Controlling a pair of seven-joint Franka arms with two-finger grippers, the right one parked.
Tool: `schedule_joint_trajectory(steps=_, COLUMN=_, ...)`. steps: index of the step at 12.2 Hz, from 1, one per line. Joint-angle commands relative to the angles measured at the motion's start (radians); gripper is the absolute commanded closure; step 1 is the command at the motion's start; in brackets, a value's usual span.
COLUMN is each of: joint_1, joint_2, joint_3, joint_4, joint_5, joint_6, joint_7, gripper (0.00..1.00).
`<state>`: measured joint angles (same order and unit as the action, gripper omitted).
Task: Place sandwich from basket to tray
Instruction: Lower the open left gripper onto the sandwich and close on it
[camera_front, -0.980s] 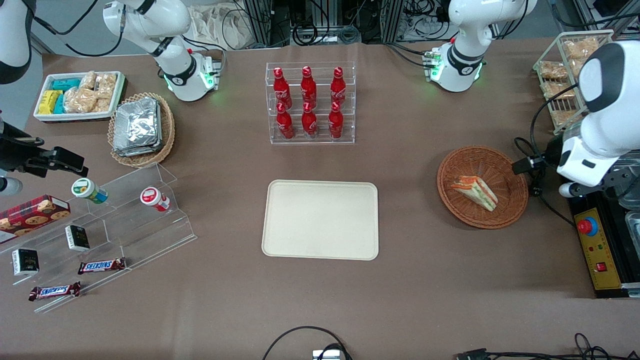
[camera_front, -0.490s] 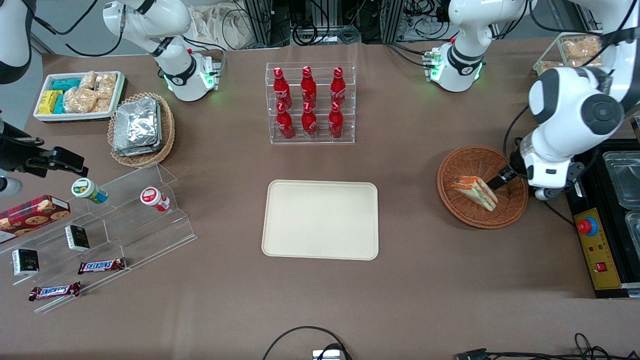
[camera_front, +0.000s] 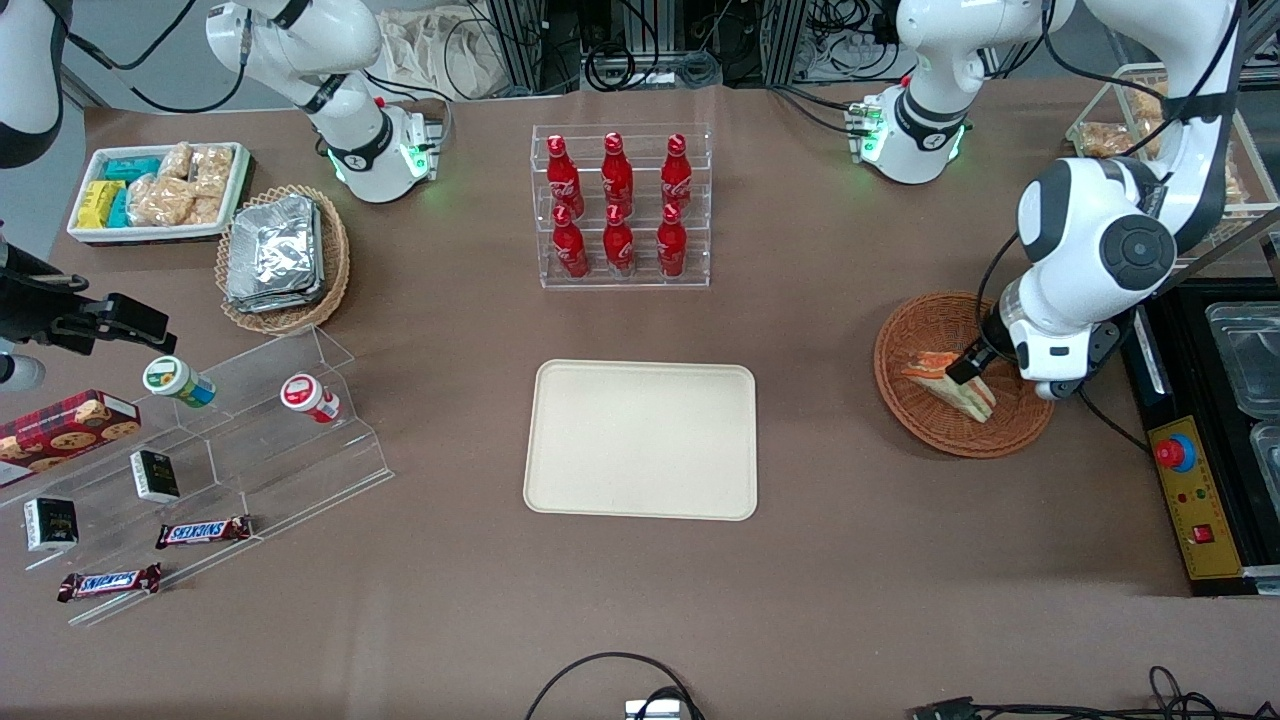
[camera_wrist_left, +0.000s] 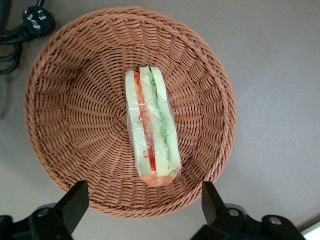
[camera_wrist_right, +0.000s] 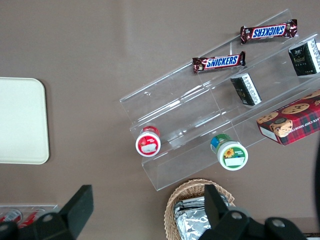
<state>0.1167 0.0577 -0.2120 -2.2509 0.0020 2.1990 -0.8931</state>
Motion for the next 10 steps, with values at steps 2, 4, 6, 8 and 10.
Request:
schedule_joint_trajectory(steps=2, joint_1=-0.008, joint_2=0.048, joint_3=0.002, joint_4=-0.009, joint_5=0.003, joint_6=0.054, joint_7=-0.055, gripper=0.0)
schedule_joint_trajectory(steps=4, joint_1=-0.009, joint_2=0.07, joint_3=0.002, joint_4=-0.018, joint_5=0.007, joint_6=0.073, joint_7=-0.078, gripper=0.0)
schedule_joint_trajectory(steps=6, joint_1=-0.009, joint_2=0.071, joint_3=0.002, joint_4=-0.061, joint_5=0.012, joint_6=0.119, joint_7=-0.084, gripper=0.0)
schedule_joint_trajectory(steps=8, joint_1=-0.009, joint_2=0.088, joint_3=0.003, joint_4=-0.079, joint_5=0.015, joint_6=0.152, joint_7=-0.086, gripper=0.0)
schedule_joint_trajectory(steps=10, joint_1=-0.009, joint_2=0.114, joint_3=0.003, joint_4=-0.079, joint_5=0.016, joint_6=0.171, joint_7=-0.086, gripper=0.0)
